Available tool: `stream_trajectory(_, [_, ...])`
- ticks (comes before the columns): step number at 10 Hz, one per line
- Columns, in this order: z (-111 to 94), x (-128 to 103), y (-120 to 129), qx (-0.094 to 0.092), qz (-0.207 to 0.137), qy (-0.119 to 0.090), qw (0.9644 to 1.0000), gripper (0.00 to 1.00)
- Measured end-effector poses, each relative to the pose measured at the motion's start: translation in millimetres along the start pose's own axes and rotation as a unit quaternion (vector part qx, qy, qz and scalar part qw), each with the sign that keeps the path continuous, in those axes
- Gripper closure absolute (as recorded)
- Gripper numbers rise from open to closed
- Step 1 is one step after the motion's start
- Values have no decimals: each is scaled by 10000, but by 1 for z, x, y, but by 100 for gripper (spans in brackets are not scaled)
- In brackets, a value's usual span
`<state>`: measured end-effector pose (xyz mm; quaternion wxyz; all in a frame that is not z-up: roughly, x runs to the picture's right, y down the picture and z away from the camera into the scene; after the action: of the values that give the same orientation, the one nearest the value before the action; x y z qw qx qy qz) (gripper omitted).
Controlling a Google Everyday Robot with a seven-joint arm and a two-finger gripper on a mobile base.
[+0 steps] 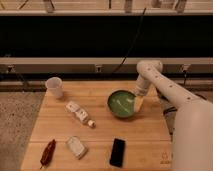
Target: Push the ceramic bowl across the table
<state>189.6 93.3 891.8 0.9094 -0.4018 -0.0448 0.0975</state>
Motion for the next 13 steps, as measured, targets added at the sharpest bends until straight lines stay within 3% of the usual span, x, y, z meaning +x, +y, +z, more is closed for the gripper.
stream_trajectory(3, [4, -23, 4, -6, -154, 73, 9999, 21])
stream_trajectory(6, [6, -38, 12, -45, -251, 134, 9996, 42])
stream_trajectory(7, [7, -43, 14, -51, -284, 152, 9995, 43])
stream_trajectory(9, [10, -60, 22, -72, -387, 200, 9990, 32])
stream_trajectory(11, [13, -69, 29, -90, -447, 238, 9987, 32])
stream_trajectory(13, [14, -74, 31, -98, -484, 260, 9984, 52])
